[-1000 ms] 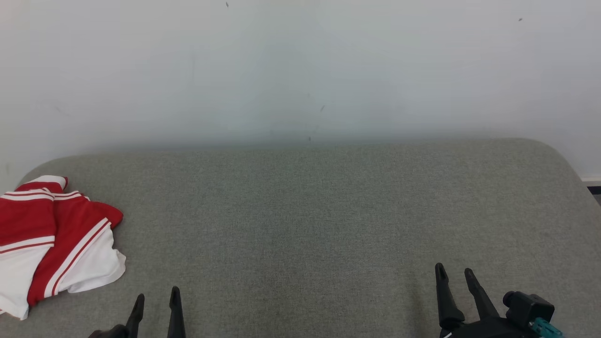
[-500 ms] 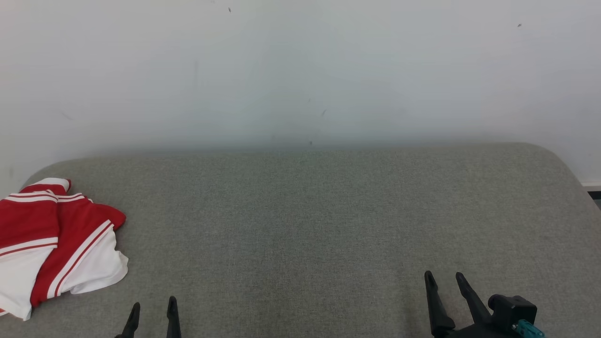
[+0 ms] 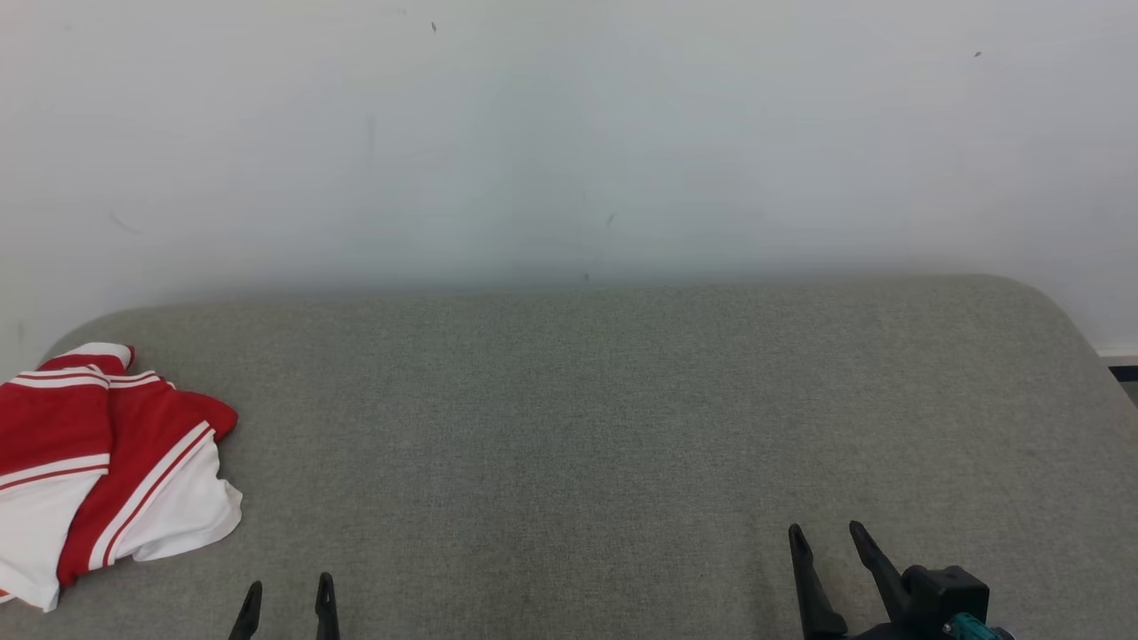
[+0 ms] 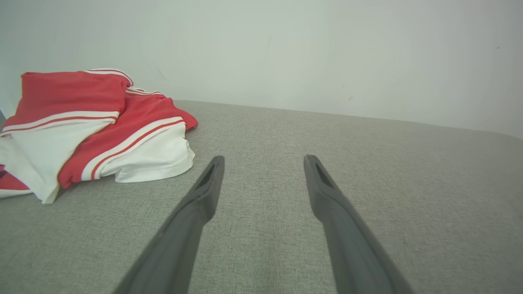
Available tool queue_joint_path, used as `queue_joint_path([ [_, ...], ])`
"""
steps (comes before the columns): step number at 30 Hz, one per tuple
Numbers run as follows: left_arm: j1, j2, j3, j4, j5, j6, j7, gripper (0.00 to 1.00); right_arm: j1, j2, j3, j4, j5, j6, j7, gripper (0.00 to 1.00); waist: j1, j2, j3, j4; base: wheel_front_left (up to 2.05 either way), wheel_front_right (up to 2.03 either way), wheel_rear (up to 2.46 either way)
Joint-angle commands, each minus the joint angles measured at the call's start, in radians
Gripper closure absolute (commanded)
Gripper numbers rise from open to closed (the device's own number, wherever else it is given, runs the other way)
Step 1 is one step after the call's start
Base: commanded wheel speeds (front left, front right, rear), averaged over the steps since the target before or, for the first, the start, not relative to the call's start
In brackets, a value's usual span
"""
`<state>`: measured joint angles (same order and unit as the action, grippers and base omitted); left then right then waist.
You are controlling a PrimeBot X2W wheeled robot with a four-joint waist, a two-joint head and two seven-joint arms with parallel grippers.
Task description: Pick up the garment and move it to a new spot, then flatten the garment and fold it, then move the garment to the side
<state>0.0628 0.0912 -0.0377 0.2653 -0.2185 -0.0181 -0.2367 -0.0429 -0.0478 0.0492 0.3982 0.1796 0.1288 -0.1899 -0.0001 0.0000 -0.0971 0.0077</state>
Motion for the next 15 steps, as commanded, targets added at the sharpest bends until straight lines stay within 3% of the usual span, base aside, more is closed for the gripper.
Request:
queue_joint_path([
  [1,0.017,-0.004,0.003,-0.005,0.027,-0.003,-0.009,0.0,0.002,-0.004,0.006,0.001,-0.022,0.003,-0.009,0.0,0.0001,0.0,-0.001,-0.001,0.0,0.0,0.0],
  [15,0.039,-0.012,0.018,-0.009,0.119,-0.005,-0.031,0.0,0.005,-0.004,0.028,0.024,-0.111,0.004,-0.031,0.0,0.0001,0.0,-0.019,0.002,0.0,0.0,0.0],
])
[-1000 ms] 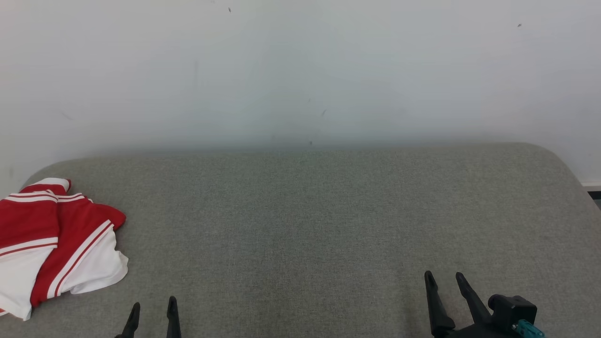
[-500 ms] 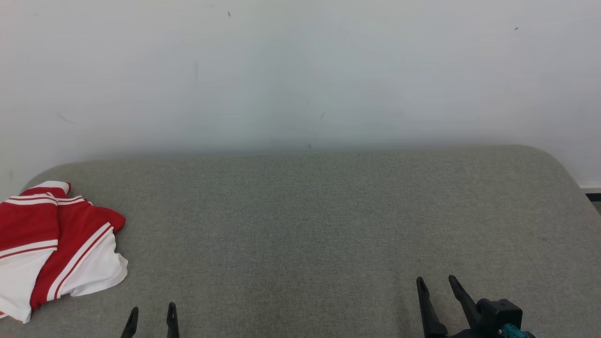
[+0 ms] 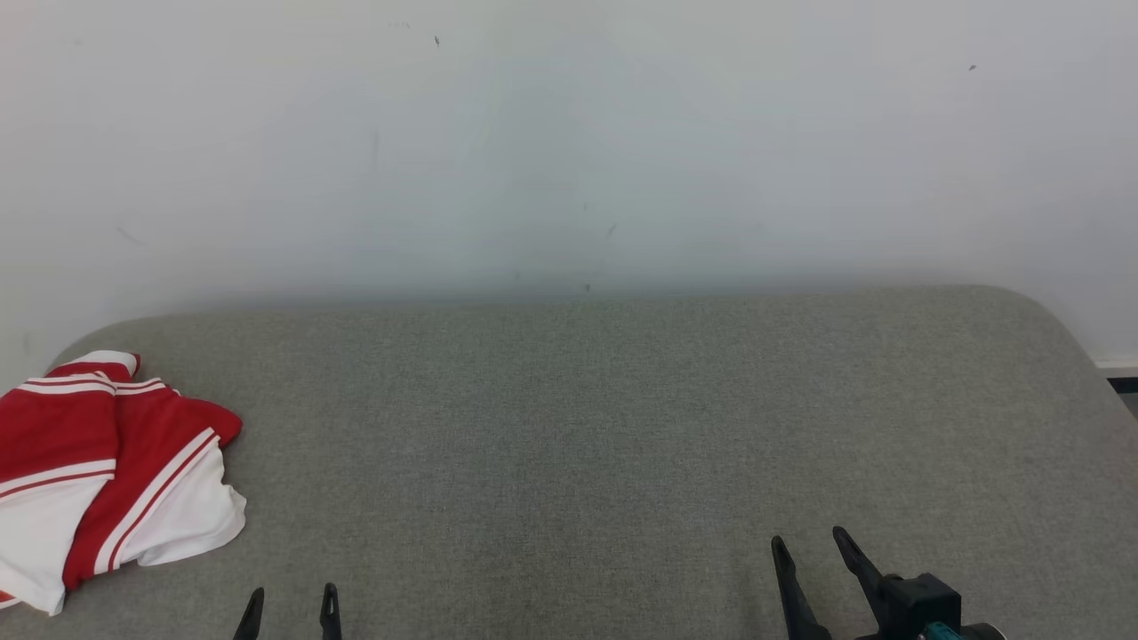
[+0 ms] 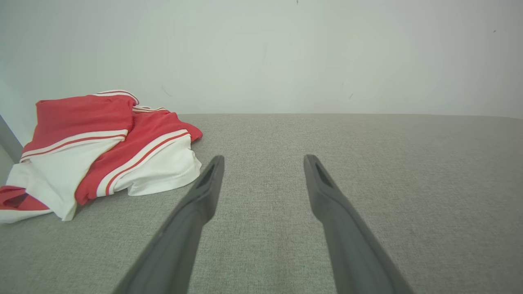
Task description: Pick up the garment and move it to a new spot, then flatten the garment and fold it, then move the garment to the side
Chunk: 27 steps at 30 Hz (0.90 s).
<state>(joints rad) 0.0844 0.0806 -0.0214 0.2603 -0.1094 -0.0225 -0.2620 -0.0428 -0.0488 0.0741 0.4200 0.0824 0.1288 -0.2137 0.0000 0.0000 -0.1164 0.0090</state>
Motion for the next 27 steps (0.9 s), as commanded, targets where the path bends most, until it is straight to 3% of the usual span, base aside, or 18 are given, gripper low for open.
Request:
queue_joint_path([
  [1,0.018,-0.002,0.003,-0.003,0.007,-0.002,-0.004,0.0,0.006,-0.003,0.002,0.002,-0.009,0.004,-0.007,0.0,0.0,0.0,-0.001,0.001,0.0,0.0,0.0],
  [17,0.013,-0.012,0.021,0.004,-0.007,-0.014,-0.004,0.0,0.015,-0.002,-0.003,0.007,0.008,0.003,-0.005,0.0,0.0,0.0,-0.002,0.021,0.0,0.0,0.0],
  [27,0.023,0.018,0.05,0.014,0.001,-0.022,-0.004,0.0,0.033,-0.002,0.042,0.013,0.059,0.003,-0.021,0.0,0.0,0.0,-0.022,0.203,0.0,0.0,0.0],
])
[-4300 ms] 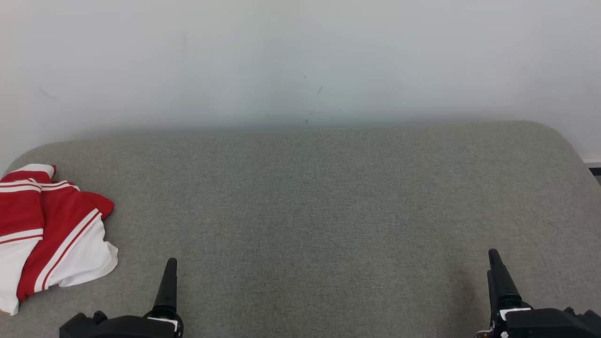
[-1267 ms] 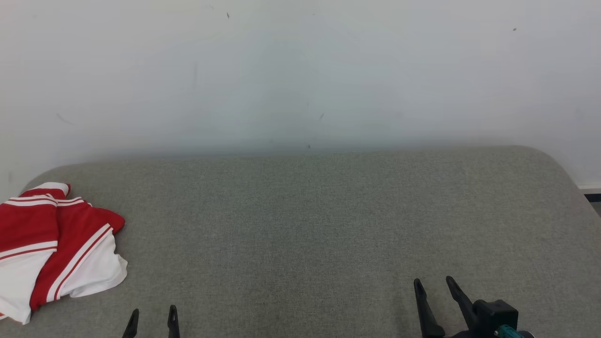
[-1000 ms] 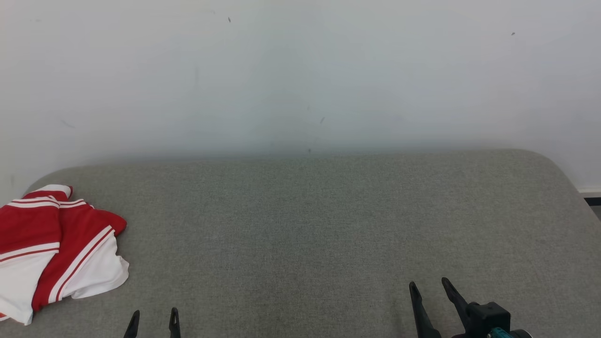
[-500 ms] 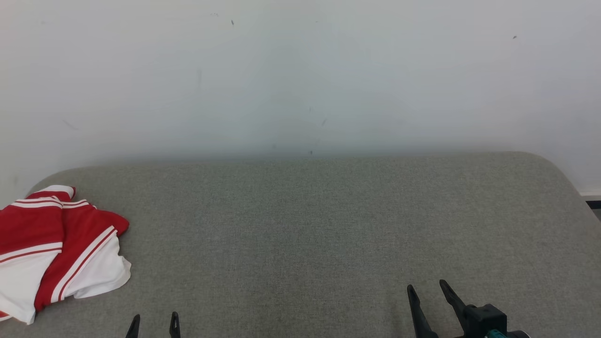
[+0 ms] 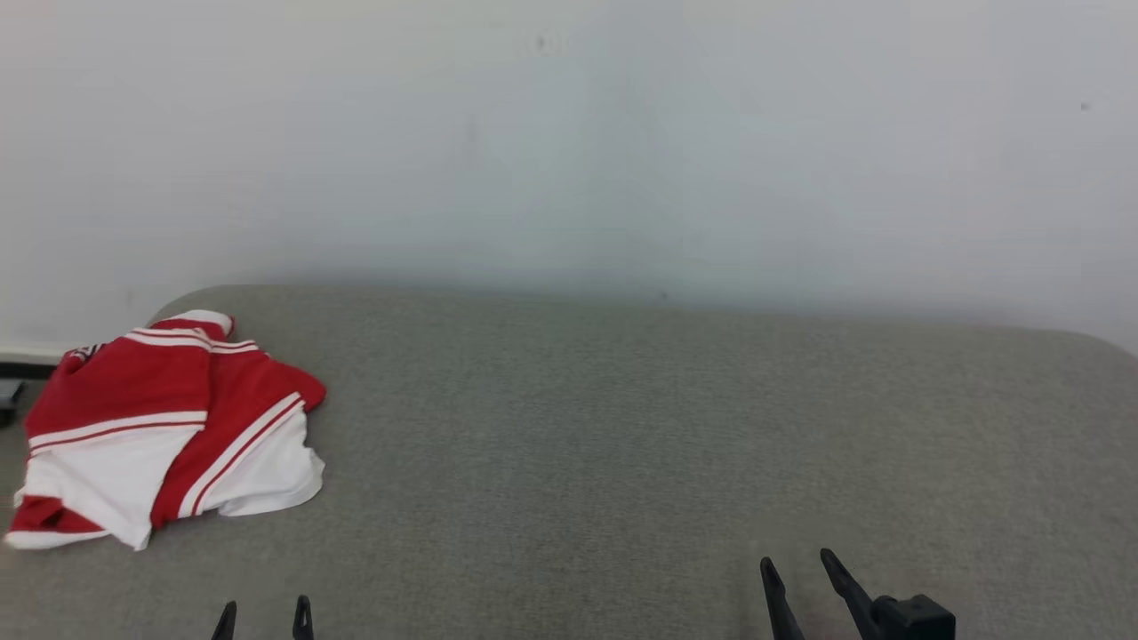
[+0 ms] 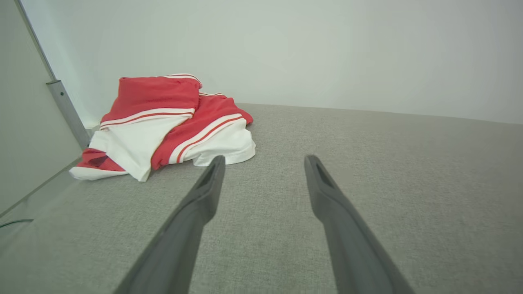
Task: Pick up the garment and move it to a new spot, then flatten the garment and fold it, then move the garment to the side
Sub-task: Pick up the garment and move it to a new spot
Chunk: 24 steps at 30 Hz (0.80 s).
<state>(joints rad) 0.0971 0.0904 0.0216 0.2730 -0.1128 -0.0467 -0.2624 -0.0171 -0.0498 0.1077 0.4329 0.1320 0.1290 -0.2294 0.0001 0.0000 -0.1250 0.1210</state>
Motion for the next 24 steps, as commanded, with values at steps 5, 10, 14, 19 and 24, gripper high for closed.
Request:
queue_joint_path([
  [5,0.032,0.03,0.022,-0.009,0.01,0.009,-0.003,0.0,0.015,-0.001,0.032,0.01,0.04,0.003,-0.018,0.0,-0.0001,0.0,-0.026,0.222,0.0,0.0,0.0],
  [10,0.044,0.042,0.048,-0.038,-0.002,0.023,-0.003,0.0,-0.018,0.0,0.07,0.013,0.06,0.003,-0.022,0.0,-0.0001,0.0,-0.006,0.298,0.0,0.0,0.0],
  [14,0.069,0.035,0.087,-0.089,-0.022,0.048,-0.003,0.0,-0.069,-0.001,0.123,0.027,0.063,0.003,-0.024,0.0,-0.0001,0.0,0.031,0.338,0.0,0.0,0.0],
  [19,0.107,0.02,0.133,-0.149,-0.036,0.072,-0.003,0.0,-0.143,-0.001,0.193,0.062,0.079,0.003,-0.026,0.0,-0.0001,0.0,0.064,0.367,0.0,0.0,0.0],
  [24,0.138,0.006,0.157,-0.187,-0.04,0.081,-0.003,0.0,-0.189,-0.001,0.236,0.099,0.093,0.003,-0.03,0.0,-0.0001,0.0,0.081,0.379,-0.01,-0.01,-0.01],
])
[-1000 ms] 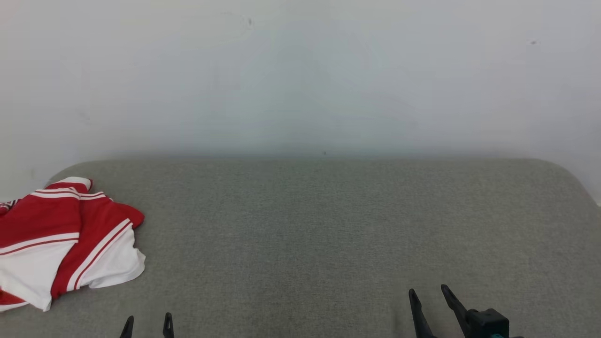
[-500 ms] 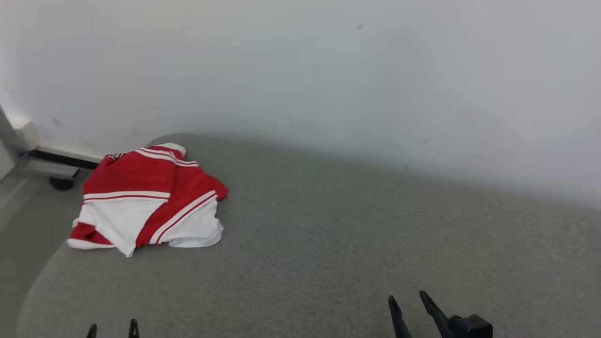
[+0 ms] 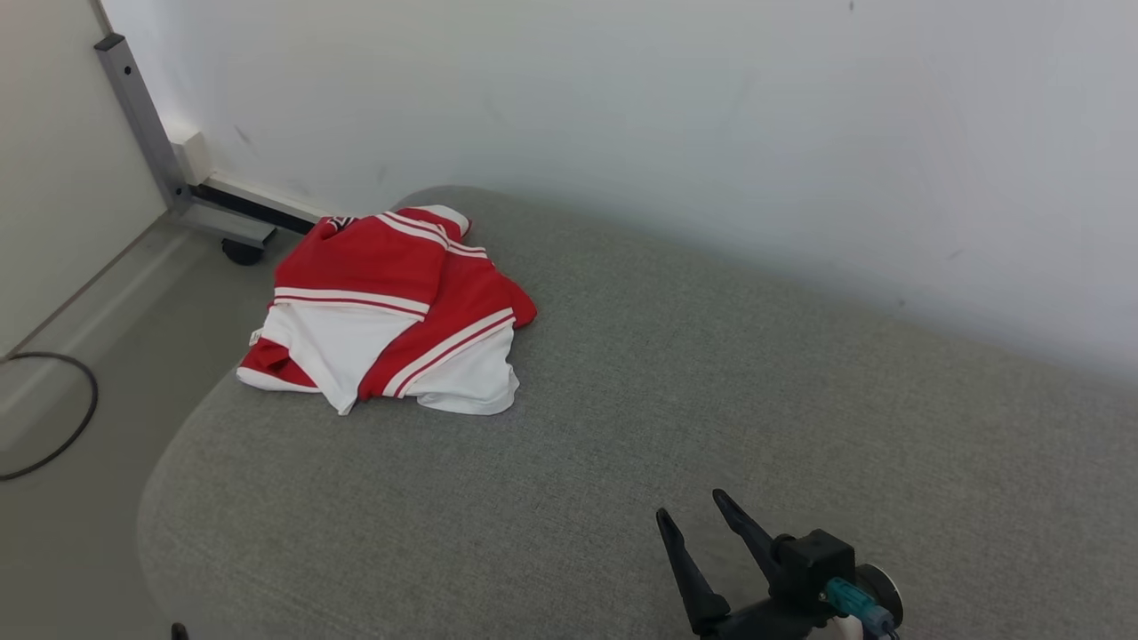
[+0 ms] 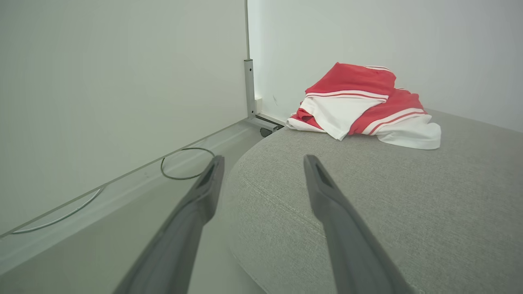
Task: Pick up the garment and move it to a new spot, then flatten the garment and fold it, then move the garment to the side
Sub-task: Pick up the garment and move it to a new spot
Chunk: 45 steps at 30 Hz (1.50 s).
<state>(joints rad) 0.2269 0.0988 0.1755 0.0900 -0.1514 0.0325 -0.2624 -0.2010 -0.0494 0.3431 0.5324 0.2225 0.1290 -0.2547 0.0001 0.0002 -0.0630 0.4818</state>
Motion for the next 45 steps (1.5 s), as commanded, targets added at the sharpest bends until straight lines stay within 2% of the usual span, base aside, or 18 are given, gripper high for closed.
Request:
queue_joint_path([
  [1,0.012,-0.005,0.004,-0.008,-0.001,0.002,-0.003,0.0,-0.01,-0.002,0.004,0.006,0.005,0.003,-0.005,0.0,-0.0001,-0.0002,0.02,0.019,-0.05,-0.05,-0.05],
  [5,0.015,-0.014,-0.006,-0.003,0.0,-0.005,-0.003,0.0,-0.02,-0.002,0.012,0.021,0.012,0.003,-0.009,0.0,-0.0001,-0.0002,0.022,0.019,-0.01,-0.01,-0.01],
  [10,-0.062,-0.006,-0.043,0.049,-0.011,-0.037,0.023,0.0,-0.007,-0.002,-0.004,0.031,0.002,0.003,-0.01,0.0,-0.0001,-0.0002,0.024,0.018,0.0,0.0,0.0],
  [17,-0.346,0.005,-0.115,0.222,-0.048,-0.094,0.196,0.0,0.042,-0.002,-0.045,-0.001,-0.039,0.003,-0.008,0.0,-0.0001,-0.0002,0.033,0.015,0.0,0.0,0.0],
  [19,-0.442,0.001,-0.12,0.293,-0.066,-0.099,0.247,0.0,0.055,-0.002,-0.062,-0.036,-0.067,0.003,0.01,0.0,-0.0001,-0.0002,0.058,0.003,0.0,0.0,0.0],
  [22,-0.577,0.005,-0.125,0.411,-0.092,-0.109,0.314,0.0,0.098,-0.003,-0.101,-0.117,-0.121,0.003,0.05,0.0,-0.0001,-0.0002,0.101,-0.023,0.0,0.0,0.0],
  [24,-0.644,0.022,-0.105,0.474,-0.12,-0.111,0.339,0.0,0.115,-0.014,-0.107,-0.205,-0.162,0.003,0.094,0.0,-0.0001,-0.0002,0.151,-0.072,0.0,0.0,0.0],
  [29,-0.804,0.028,-0.082,0.595,-0.175,-0.125,0.363,0.0,0.171,-0.081,-0.132,-0.463,-0.206,0.003,0.219,0.0,-0.0001,-0.0002,0.3,-0.169,0.0,0.0,0.0],
  [35,-0.956,0.041,-0.083,0.708,-0.202,-0.135,0.35,0.0,0.23,-0.139,-0.18,-0.733,-0.205,0.003,0.325,0.0,-0.0001,-0.0002,0.433,-0.24,0.0,0.0,0.0],
  [40,-1.038,0.069,-0.077,0.799,-0.196,-0.1,0.348,0.0,0.251,-0.152,-0.19,-0.85,-0.199,0.003,0.361,0.0,-0.0001,-0.0002,0.485,-0.291,0.0,0.0,0.0],
  [43,-1.072,0.079,-0.07,0.849,-0.198,-0.075,0.355,0.0,0.257,-0.148,-0.197,-0.878,-0.197,0.003,0.368,0.0,-0.0001,-0.0002,0.505,-0.313,0.0,0.0,0.0],
  [45,-1.092,0.094,-0.06,0.892,-0.203,-0.042,0.36,0.0,0.258,-0.142,-0.202,-0.885,-0.193,0.003,0.364,0.0,-0.0001,-0.0002,0.51,-0.33,0.0,0.0,0.0],
])
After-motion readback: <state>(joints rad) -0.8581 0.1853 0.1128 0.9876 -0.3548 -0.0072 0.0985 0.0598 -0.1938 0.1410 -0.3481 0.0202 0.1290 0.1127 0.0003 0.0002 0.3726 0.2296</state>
